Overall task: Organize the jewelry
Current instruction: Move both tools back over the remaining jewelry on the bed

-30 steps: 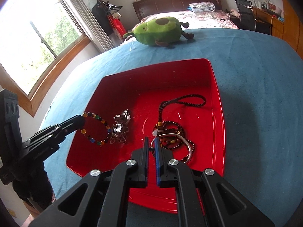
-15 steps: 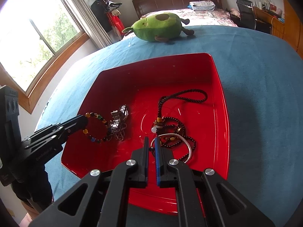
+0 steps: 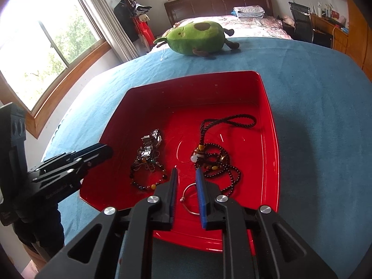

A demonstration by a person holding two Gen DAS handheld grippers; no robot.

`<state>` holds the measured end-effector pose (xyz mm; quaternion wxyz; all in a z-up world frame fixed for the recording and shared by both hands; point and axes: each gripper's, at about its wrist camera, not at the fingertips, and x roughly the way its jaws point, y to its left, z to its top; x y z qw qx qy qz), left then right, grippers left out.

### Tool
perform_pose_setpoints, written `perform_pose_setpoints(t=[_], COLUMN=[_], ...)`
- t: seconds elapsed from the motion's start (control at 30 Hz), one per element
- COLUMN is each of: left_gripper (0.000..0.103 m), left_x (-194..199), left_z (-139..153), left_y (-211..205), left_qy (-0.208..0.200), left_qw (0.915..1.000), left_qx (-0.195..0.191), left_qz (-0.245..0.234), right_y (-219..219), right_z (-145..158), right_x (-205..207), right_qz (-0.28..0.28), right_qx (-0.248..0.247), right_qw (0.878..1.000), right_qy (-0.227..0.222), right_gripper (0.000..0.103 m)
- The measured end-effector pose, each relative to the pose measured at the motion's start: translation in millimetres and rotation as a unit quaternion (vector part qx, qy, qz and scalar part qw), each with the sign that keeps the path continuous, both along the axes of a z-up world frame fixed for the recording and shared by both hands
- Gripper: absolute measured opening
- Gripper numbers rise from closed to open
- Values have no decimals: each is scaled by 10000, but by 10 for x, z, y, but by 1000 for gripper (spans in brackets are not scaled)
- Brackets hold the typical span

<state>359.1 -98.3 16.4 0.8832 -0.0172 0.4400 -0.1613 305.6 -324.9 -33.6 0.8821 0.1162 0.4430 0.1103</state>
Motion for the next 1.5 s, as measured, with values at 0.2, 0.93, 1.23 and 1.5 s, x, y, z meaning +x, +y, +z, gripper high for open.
perform_pose_setpoints(t=[0.2, 0.93, 1.23, 1.5], left_gripper=[35, 47, 49, 57], left_x=[-173, -1205, -1595, -1882], left_z=[87, 90, -154, -247], left_y=[28, 30, 156, 234], left_qy=[-122, -383, -224, -250], left_qw=[9999, 9982, 9982, 9978], left_qx=[57, 422, 405, 405], left_qz=[84, 173, 388, 464], right_y=[19, 73, 147, 184], right_z=[37, 31, -192, -306], right_x=[-106, -997, -1341, -1582], right_qz=[-77, -483, -577, -684], right_qx=[-95, -571, -763, -880], right_qw=[9999, 9969, 9951, 9934], right_qy=[-31, -250, -244, -288], right_gripper=[17, 24, 26, 43])
